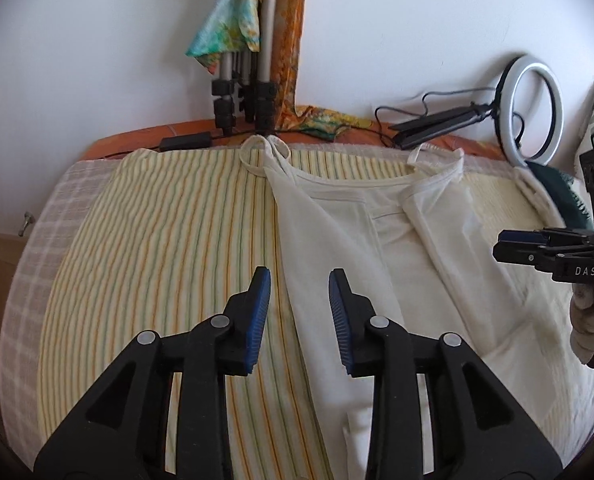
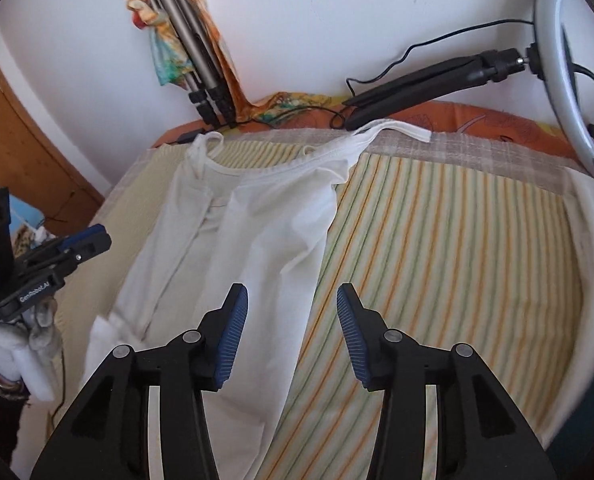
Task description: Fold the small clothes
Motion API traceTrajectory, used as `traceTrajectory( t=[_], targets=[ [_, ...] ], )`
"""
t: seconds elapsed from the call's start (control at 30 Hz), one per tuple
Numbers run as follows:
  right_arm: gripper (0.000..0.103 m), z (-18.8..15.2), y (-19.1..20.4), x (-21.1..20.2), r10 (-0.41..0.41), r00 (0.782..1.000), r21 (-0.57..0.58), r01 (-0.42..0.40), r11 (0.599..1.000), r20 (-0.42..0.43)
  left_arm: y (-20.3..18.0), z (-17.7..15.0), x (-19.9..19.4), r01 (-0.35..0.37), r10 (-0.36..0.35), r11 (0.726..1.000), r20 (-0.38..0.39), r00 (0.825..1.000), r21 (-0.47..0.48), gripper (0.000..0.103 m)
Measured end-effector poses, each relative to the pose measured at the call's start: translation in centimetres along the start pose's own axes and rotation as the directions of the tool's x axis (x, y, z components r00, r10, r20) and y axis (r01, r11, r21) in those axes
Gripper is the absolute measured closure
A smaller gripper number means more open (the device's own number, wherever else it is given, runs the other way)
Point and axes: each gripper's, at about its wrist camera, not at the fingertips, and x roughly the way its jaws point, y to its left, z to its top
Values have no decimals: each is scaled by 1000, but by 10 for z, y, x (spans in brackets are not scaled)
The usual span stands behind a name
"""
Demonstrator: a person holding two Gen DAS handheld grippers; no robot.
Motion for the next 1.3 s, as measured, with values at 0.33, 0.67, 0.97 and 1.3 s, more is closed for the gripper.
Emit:
traceTrajectory(
  t=[0.33, 0.67, 0.97, 1.3],
  targets=[
    [102, 15, -12, 14, -119, 993, -22, 119, 993, 7, 3, 2, 34, -19, 19, 1000, -33, 999, 19, 71],
    [93, 22, 30, 10, 35, 999, -220, -26, 975, 38, 13, 23, 35, -13, 13, 1000, 0, 1000, 21, 71],
    [89, 40, -6, 24, -152, 987, -59, 154, 986, 46, 31, 40, 56, -112, 113, 993, -36, 993, 29, 69],
    [71, 73, 50, 23, 141, 990, -147, -137, 979, 13, 34, 42, 49, -36, 36, 999, -2, 999, 24, 69]
  ],
)
